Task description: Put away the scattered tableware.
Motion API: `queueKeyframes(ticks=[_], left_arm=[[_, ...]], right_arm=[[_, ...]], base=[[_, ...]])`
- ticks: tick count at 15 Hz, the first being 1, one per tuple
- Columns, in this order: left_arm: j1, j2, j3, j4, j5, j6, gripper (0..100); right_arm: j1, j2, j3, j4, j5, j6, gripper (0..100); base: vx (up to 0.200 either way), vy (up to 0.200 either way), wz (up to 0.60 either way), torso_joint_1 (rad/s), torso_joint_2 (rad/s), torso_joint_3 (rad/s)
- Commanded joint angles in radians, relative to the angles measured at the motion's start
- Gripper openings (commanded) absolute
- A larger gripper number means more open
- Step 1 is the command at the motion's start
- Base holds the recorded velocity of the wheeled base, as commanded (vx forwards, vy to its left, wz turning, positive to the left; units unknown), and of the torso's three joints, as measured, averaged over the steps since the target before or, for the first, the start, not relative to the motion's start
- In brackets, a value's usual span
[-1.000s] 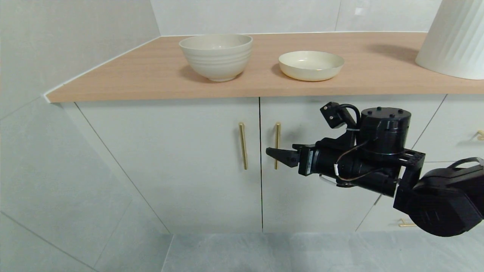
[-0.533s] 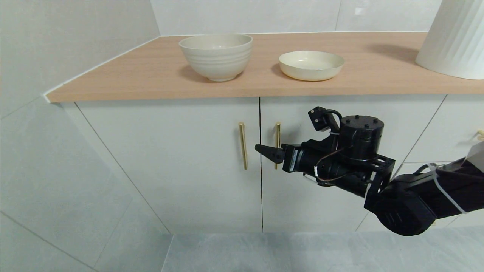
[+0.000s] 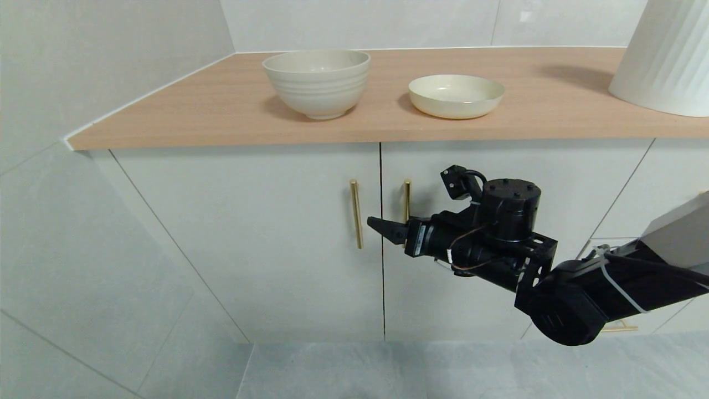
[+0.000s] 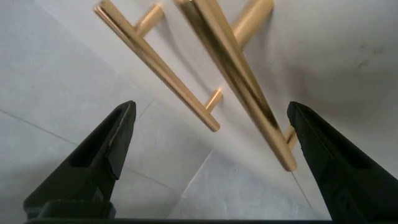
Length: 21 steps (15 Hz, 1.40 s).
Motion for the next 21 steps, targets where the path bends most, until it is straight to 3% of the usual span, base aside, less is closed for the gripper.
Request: queueKeyframes(ticks=[1, 9, 12, 17, 21], left_arm=[[0.0, 0.0, 0.0, 0.0, -0.001, 0.0, 100], [0.0, 0.0, 0.0, 0.0, 0.001, 0.0, 100], [0.0, 0.0, 0.0, 0.0, 0.001, 0.0, 100], [0.0, 0.0, 0.0, 0.0, -0.001, 0.0, 100], [0.0, 0.0, 0.0, 0.0, -0.001, 0.005, 100]], right_arm=[[0.008, -0.008, 0.016, 0.0, 0.003, 0.006, 100], [0.031, -0.098, 0.114, 0.007, 0.1, 0.023, 100], [0.031, -0.195, 0.217, 0.007, 0.152, 0.023, 100], [0.057, -0.33, 0.404, 0.007, 0.358, 0.023, 100], [0.106, -0.342, 0.485, 0.001, 0.375, 0.021, 100]], base=[[0.0, 0.0, 0.0, 0.0, 0.0, 0.0], [0.0, 0.0, 0.0, 0.0, 0.0, 0.0], [0.0, 0.0, 0.0, 0.0, 0.0, 0.0], [0.0, 0.0, 0.0, 0.0, 0.0, 0.0], [0.0, 0.0, 0.0, 0.0, 0.0, 0.0]])
